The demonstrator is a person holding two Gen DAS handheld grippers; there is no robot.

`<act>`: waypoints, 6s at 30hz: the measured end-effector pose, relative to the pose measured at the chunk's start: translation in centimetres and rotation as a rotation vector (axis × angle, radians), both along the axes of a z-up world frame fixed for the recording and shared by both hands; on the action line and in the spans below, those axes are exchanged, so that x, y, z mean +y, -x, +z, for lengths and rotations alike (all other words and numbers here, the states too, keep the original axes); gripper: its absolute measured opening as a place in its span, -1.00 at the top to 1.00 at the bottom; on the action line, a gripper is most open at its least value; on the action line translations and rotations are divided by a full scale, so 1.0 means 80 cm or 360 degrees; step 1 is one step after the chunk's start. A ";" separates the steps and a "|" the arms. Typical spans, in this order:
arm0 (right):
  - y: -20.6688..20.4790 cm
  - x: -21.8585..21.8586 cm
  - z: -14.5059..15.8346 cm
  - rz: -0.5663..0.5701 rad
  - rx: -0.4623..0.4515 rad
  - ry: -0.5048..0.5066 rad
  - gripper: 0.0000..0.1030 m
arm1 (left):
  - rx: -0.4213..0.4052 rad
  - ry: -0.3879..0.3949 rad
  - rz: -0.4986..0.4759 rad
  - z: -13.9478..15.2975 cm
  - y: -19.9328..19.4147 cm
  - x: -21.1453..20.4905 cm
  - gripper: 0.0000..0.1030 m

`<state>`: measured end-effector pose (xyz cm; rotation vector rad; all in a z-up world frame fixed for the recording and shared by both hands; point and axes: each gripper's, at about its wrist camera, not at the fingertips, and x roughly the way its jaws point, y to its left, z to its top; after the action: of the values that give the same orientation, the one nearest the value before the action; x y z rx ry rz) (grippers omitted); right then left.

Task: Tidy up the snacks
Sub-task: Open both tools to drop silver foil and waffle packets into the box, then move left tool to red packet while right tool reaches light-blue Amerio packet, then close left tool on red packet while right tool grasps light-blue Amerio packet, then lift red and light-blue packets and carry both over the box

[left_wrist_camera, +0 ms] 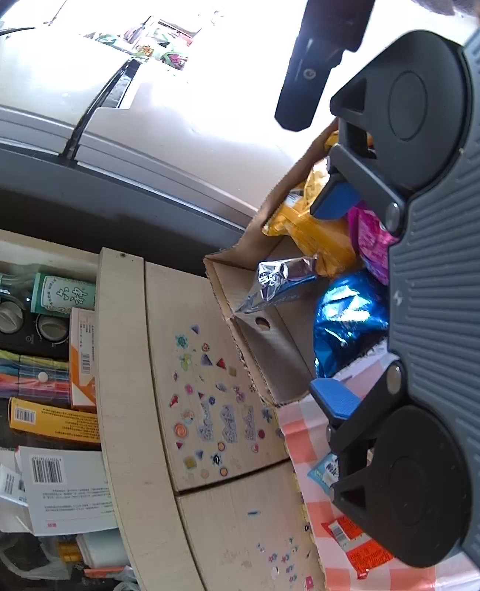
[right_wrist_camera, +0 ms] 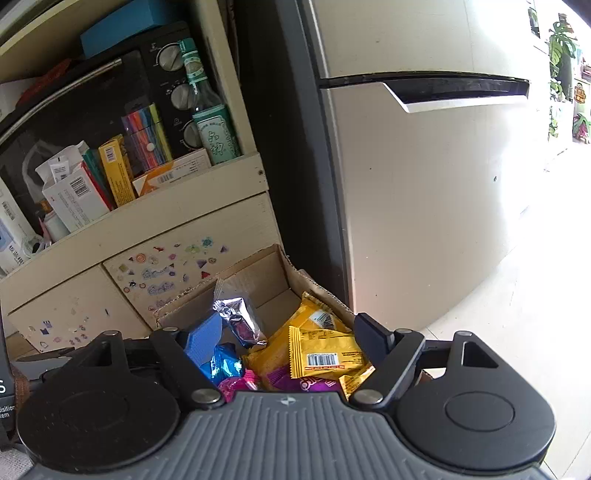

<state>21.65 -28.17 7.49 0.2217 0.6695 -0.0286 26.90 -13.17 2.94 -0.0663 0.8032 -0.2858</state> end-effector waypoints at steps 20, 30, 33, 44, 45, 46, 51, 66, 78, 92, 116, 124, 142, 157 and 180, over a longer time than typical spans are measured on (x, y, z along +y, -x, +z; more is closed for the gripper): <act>-0.015 0.041 -0.011 0.0170 0.0030 0.0029 -0.76 | 0.0094 -0.0113 0.0220 -0.008 0.008 0.101 -0.81; -0.018 0.086 -0.013 0.0412 -0.0046 0.0016 -0.78 | 0.0069 -0.0234 0.0381 -0.028 -0.003 0.178 -0.81; -0.019 0.099 -0.016 0.0487 -0.0074 0.0000 -0.78 | 0.0082 -0.0280 0.0406 -0.046 -0.008 0.193 -0.81; -0.035 0.147 -0.031 0.0718 -0.0081 -0.0059 -0.78 | 0.0103 -0.0412 0.0223 -0.099 -0.029 0.208 -0.81; -0.038 0.151 -0.034 0.0731 -0.0075 -0.0068 -0.78 | 0.0106 -0.0436 0.0220 -0.103 -0.032 0.206 -0.81; -0.040 0.155 -0.038 0.0741 -0.0067 -0.0077 -0.77 | 0.0115 -0.0447 0.0224 -0.107 -0.035 0.206 -0.81; -0.046 0.176 -0.053 0.0813 -0.0038 -0.0066 -0.69 | 0.0156 -0.0386 0.0303 -0.117 -0.048 0.216 -0.81; -0.067 0.223 -0.094 0.0962 0.0044 0.0022 -0.50 | 0.0316 -0.0321 0.0312 -0.126 -0.015 0.289 -0.78; -0.110 0.266 -0.141 0.1010 0.0128 0.0188 -0.52 | 0.0243 -0.0289 0.0257 -0.122 -0.013 0.295 -0.74; -0.156 0.283 -0.186 0.0974 0.0255 0.0254 -0.54 | 0.0260 -0.0291 0.0227 -0.139 -0.021 0.297 -0.83; -0.094 0.257 -0.137 0.1000 0.0274 0.0320 -0.12 | 0.0302 -0.0275 0.0276 -0.121 0.011 0.285 -0.41; -0.040 0.244 -0.101 0.1015 0.0203 0.0360 -0.12 | 0.0249 -0.0217 0.0344 -0.091 0.043 0.276 -0.41; 0.007 0.172 -0.057 0.0733 0.0056 0.0224 -0.12 | 0.0065 -0.0167 0.0388 -0.040 0.078 0.248 -0.41; 0.010 0.161 -0.043 0.0707 -0.0003 0.0244 -0.13 | 0.0032 -0.0146 0.0406 -0.025 0.077 0.220 -0.41; 0.023 0.056 0.014 0.0378 -0.0168 0.0133 -0.14 | -0.0122 -0.0085 0.0192 0.001 0.076 0.124 -0.42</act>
<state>19.77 -23.67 8.63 0.0620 0.5843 0.1815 20.83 -3.28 3.04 -0.0532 0.7273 -0.1518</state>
